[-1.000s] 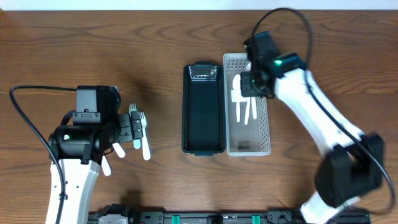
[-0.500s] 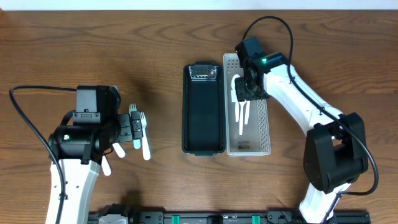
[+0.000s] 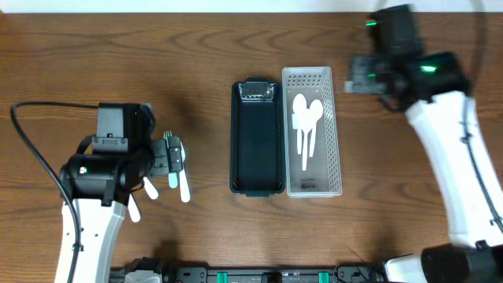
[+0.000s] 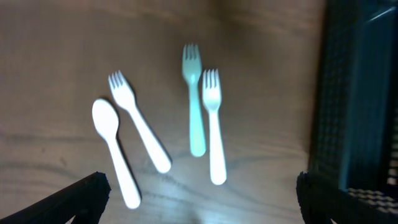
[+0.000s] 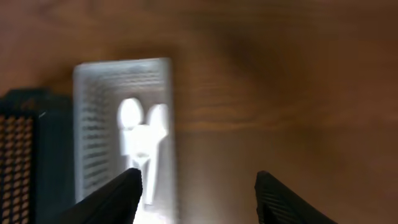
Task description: Pack container
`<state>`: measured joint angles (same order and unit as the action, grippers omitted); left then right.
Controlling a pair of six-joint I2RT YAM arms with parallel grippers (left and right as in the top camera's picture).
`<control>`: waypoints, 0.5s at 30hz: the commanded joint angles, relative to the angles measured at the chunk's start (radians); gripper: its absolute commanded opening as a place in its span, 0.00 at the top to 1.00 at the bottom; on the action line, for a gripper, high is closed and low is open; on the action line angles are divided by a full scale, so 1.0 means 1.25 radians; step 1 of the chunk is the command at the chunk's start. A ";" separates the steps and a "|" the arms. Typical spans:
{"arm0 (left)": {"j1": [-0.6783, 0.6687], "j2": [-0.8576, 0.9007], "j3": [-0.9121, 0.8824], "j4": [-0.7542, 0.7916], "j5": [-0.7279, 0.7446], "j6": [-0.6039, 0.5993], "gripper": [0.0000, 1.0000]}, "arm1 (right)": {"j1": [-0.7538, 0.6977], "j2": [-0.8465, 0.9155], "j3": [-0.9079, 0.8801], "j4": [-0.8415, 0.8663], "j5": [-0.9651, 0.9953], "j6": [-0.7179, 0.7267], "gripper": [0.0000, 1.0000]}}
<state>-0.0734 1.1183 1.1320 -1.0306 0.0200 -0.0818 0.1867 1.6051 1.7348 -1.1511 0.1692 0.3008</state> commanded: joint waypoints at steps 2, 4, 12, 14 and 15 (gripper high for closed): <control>-0.011 0.074 0.020 0.019 -0.001 -0.006 0.02 | -0.081 0.015 -0.020 -0.034 -0.050 0.016 0.38; -0.011 0.122 0.020 0.033 -0.001 -0.009 0.02 | -0.104 0.015 -0.052 -0.031 -0.057 0.016 0.39; -0.011 0.304 0.020 0.102 0.019 -0.041 0.02 | -0.118 0.015 -0.186 0.028 -0.058 0.016 0.38; -0.011 0.336 0.020 0.110 0.045 -0.041 0.02 | -0.118 0.015 -0.207 0.039 -0.058 0.016 0.38; -0.011 0.351 0.019 0.115 0.046 -0.039 0.02 | -0.118 0.015 -0.214 0.043 -0.058 0.016 0.38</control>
<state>-0.0845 1.5181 1.1469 -0.8928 0.0422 -0.1135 0.0433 1.6173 1.4895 -1.1061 0.1032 0.3065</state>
